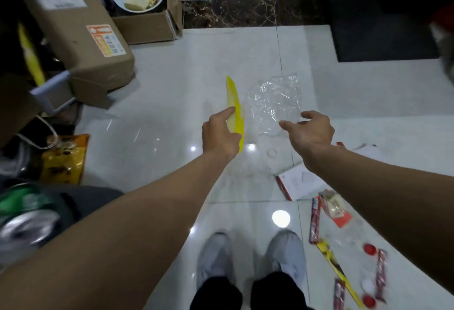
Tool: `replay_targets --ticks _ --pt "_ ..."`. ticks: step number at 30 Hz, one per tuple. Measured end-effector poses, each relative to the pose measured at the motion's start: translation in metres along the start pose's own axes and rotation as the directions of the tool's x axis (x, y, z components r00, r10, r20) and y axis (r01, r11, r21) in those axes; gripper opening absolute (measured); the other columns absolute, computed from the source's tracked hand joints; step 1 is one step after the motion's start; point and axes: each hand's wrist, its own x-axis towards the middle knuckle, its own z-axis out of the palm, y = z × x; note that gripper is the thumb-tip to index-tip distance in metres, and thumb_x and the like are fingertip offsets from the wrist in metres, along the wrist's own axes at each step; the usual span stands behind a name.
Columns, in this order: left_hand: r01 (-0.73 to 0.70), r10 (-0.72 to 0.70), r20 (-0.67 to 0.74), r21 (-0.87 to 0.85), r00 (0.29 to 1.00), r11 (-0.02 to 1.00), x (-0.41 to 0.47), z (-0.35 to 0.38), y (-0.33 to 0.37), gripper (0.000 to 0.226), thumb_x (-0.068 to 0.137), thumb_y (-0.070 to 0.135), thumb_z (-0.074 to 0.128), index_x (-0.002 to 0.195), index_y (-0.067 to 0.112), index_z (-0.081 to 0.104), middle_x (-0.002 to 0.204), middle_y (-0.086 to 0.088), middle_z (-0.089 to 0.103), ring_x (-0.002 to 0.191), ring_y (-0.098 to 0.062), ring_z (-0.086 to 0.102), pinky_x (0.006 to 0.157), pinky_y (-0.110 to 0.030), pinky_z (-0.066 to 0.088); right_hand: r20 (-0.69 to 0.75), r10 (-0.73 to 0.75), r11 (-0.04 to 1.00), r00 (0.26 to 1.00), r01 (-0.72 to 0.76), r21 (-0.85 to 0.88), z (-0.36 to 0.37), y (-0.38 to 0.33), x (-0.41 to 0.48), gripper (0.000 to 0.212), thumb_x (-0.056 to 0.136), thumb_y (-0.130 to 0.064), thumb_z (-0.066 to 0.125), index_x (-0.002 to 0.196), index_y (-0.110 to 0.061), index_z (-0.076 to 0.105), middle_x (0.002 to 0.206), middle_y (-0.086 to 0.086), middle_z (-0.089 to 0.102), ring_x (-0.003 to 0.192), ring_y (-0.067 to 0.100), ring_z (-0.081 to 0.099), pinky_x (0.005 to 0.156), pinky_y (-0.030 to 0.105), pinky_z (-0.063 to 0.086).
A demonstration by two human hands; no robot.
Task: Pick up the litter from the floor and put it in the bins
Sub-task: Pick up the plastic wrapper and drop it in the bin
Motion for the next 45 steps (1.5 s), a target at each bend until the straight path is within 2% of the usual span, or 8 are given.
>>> replay_targets --ticks 3,10,17,22,26,34,39,45 --pt "0.005 -0.004 0.017 -0.041 1.0 0.999 -0.051 -0.045 0.042 0.071 0.076 -0.003 0.073 0.138 0.027 0.052 0.132 0.0 0.058 0.112 -0.019 0.056 0.074 -0.009 0.038 0.016 0.005 0.999 1.0 -0.004 -0.04 -0.036 -0.03 -0.06 0.061 0.087 -0.031 0.071 0.14 -0.016 0.046 0.134 0.006 0.055 0.121 0.022 0.052 0.081 0.022 0.026" --pt "0.019 -0.022 -0.047 -0.076 0.999 0.997 -0.158 -0.119 0.09 0.071 0.079 -0.001 0.072 0.14 0.028 0.05 0.133 -0.001 0.056 0.113 -0.02 0.055 0.069 -0.009 0.038 0.056 -0.052 0.997 0.997 0.055 -0.052 -0.087 -0.071 -0.17 0.062 0.087 -0.031 0.07 0.141 -0.013 0.044 0.134 0.008 0.055 0.12 0.025 0.052 0.083 0.023 0.029" --pt "0.077 -0.089 -0.157 -0.079 0.984 0.994 -0.274 -0.16 0.067 0.071 0.079 0.0 0.073 0.14 0.027 0.05 0.135 -0.006 0.055 0.123 -0.021 0.051 0.081 -0.01 0.034 0.137 -0.11 0.991 0.984 0.119 -0.06 -0.102 -0.045 -0.271 0.067 0.083 -0.029 0.073 0.139 -0.008 0.044 0.126 0.011 0.057 0.114 0.027 0.055 0.085 0.025 0.039" --pt "0.124 -0.145 -0.201 -0.115 0.969 0.986 -0.351 -0.187 0.019 0.071 0.076 -0.001 0.074 0.139 0.023 0.051 0.131 -0.006 0.059 0.122 -0.022 0.053 0.097 -0.021 0.041 0.203 -0.132 0.981 0.97 0.158 -0.112 -0.087 -0.011 -0.351 0.065 0.083 -0.031 0.072 0.138 -0.008 0.045 0.12 0.01 0.059 0.116 0.027 0.054 0.094 0.033 0.042" --pt "0.147 -0.176 -0.252 -0.129 0.952 0.981 -0.408 -0.213 -0.031 0.067 0.074 -0.004 0.075 0.134 0.018 0.056 0.118 -0.01 0.066 0.112 -0.025 0.059 0.095 -0.029 0.047 0.254 -0.147 0.976 0.956 0.182 -0.117 -0.066 0.02 -0.414 0.063 0.083 -0.029 0.072 0.137 -0.009 0.047 0.122 0.011 0.059 0.114 0.025 0.055 0.091 0.029 0.042" --pt "0.239 -0.26 -0.245 -0.11 0.934 0.965 -0.542 -0.256 -0.148 0.063 0.078 -0.004 0.071 0.134 0.022 0.056 0.11 -0.002 0.065 0.107 -0.021 0.06 0.085 -0.022 0.044 0.306 -0.103 0.969 0.946 0.165 -0.184 -0.027 0.109 -0.55 0.063 0.082 -0.03 0.074 0.135 -0.008 0.05 0.124 0.013 0.06 0.117 0.027 0.055 0.098 0.03 0.042" --pt "0.346 -0.355 -0.279 -0.082 0.892 0.935 -0.598 -0.263 -0.231 0.062 0.081 0.0 0.066 0.137 0.023 0.053 0.129 -0.006 0.061 0.117 -0.025 0.057 0.097 -0.032 0.045 0.386 -0.06 0.956 0.921 0.165 -0.244 0.007 0.162 -0.606 0.064 0.083 -0.031 0.073 0.137 -0.007 0.047 0.128 0.014 0.059 0.12 0.027 0.054 0.098 0.031 0.041" --pt "0.416 -0.444 -0.294 -0.156 0.847 0.896 -0.621 -0.257 -0.312 0.059 0.087 -0.002 0.063 0.139 0.022 0.051 0.127 -0.004 0.061 0.11 -0.024 0.059 0.088 -0.035 0.053 0.449 -0.043 0.926 0.893 0.204 -0.318 0.048 0.214 -0.622 0.064 0.083 -0.029 0.073 0.136 -0.007 0.047 0.126 0.014 0.059 0.118 0.027 0.055 0.093 0.027 0.041"
